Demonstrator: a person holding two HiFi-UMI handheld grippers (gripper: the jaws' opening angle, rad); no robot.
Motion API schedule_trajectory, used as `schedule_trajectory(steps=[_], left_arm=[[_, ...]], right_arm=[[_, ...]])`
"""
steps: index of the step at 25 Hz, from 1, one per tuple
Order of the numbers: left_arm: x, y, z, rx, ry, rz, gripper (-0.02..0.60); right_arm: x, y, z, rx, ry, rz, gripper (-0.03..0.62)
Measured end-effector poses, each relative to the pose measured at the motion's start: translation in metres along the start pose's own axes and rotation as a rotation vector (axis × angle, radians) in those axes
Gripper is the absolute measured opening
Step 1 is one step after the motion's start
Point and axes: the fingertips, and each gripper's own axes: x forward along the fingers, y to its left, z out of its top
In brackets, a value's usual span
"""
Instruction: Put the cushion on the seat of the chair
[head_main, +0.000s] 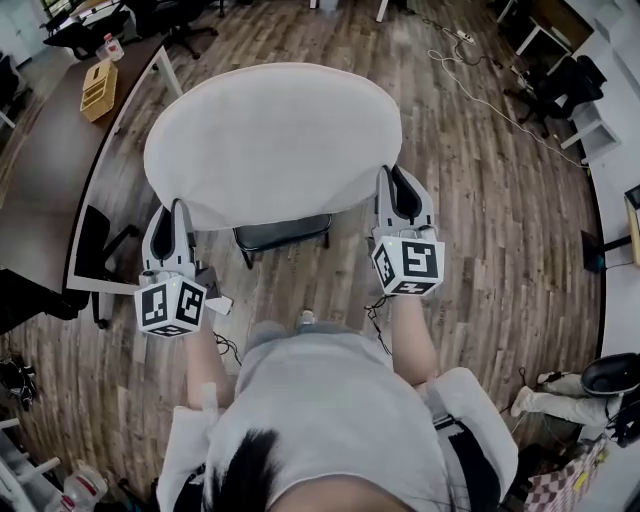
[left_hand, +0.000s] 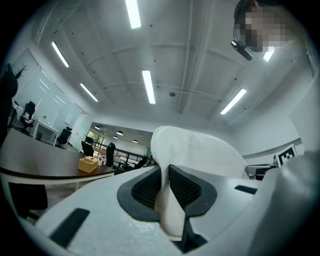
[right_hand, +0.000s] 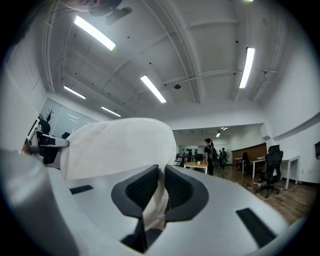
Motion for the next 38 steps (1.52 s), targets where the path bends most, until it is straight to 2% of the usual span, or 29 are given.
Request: schedule_trajectory(steps=[10, 25, 30, 38], left_arm=[[0.029, 0.020, -0.015, 0.009, 0.042, 0.038, 0.051], [0.113, 0.080, -0.058, -0.018, 0.158, 0.007, 0.051], [0.144, 0.105, -0.080, -0.034, 0.220, -0.010, 0.051], [0.176, 0.141, -0.135, -0.069, 0.336, -0.041, 0.051]], right_arm=[[0.047, 0.004, -0.023, 0.018, 0.044, 0.033, 0.037], [0.139, 0.020, -0.073, 0.050, 0.174, -0.017, 0.037], [0.170, 0.027, -0.098, 0.065, 0.238, -0.042, 0.037], [0.197, 0.042, -0.155, 0.095, 0.353, -0.088, 0.037]])
